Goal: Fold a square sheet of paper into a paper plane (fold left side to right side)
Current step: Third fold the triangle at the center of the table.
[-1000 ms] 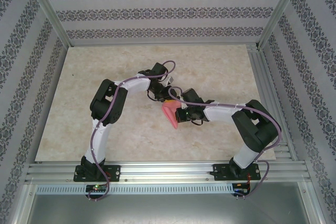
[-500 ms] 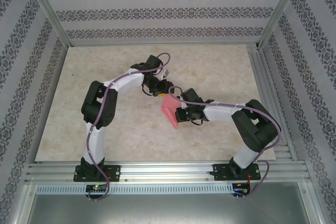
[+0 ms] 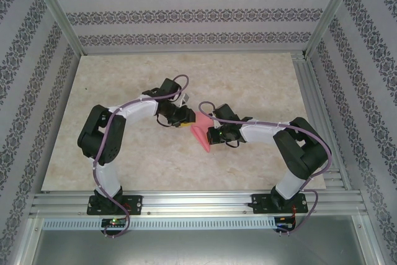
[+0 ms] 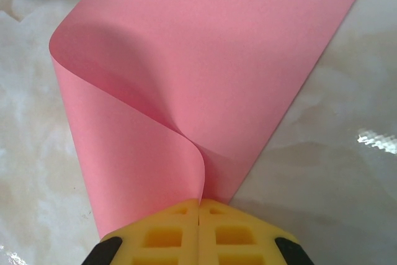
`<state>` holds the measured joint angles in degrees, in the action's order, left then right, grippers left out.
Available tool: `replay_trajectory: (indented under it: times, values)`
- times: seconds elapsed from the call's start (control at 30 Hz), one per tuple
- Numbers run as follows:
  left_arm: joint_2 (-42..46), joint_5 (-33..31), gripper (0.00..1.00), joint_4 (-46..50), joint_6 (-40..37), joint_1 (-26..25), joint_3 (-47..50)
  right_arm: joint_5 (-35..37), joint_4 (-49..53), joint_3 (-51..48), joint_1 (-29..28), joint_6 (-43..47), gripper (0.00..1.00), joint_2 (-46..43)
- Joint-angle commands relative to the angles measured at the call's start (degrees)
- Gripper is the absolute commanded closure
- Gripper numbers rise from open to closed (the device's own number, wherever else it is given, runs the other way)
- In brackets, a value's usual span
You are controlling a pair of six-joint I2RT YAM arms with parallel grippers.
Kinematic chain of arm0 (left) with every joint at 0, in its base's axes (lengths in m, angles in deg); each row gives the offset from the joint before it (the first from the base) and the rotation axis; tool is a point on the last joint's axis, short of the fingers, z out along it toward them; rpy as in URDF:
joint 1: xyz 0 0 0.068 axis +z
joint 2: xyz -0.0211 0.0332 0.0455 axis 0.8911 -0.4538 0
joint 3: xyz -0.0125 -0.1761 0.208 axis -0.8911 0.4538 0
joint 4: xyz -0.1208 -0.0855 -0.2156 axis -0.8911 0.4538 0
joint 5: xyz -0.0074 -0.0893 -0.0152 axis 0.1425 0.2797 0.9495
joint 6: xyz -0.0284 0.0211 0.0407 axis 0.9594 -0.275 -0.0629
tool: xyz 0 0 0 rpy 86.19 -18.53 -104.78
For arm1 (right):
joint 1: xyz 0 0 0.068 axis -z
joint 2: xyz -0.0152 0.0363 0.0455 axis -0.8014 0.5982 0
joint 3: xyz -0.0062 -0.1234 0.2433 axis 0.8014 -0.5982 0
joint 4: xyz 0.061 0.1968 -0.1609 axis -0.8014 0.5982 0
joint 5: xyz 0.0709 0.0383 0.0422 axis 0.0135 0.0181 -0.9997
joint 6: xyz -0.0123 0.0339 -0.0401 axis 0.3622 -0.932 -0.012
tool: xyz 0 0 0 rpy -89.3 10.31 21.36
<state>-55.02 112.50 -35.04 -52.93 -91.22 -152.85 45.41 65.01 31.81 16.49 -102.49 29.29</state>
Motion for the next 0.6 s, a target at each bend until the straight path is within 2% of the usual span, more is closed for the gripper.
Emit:
replay_trajectory:
  times: [0.0, 0.57]
  values:
    - [2.6, 1.2, 0.67, -8.2, 5.5, -1.5, 2.0, 2.3, 3.3, -1.0, -1.1, 0.9, 0.98, 4.0]
    - [-1.0, -0.8, 0.74, -11.4, 9.5, -6.7, 2.5, 2.3, 3.6, -0.7, -1.2, 1.0, 0.98, 4.6]
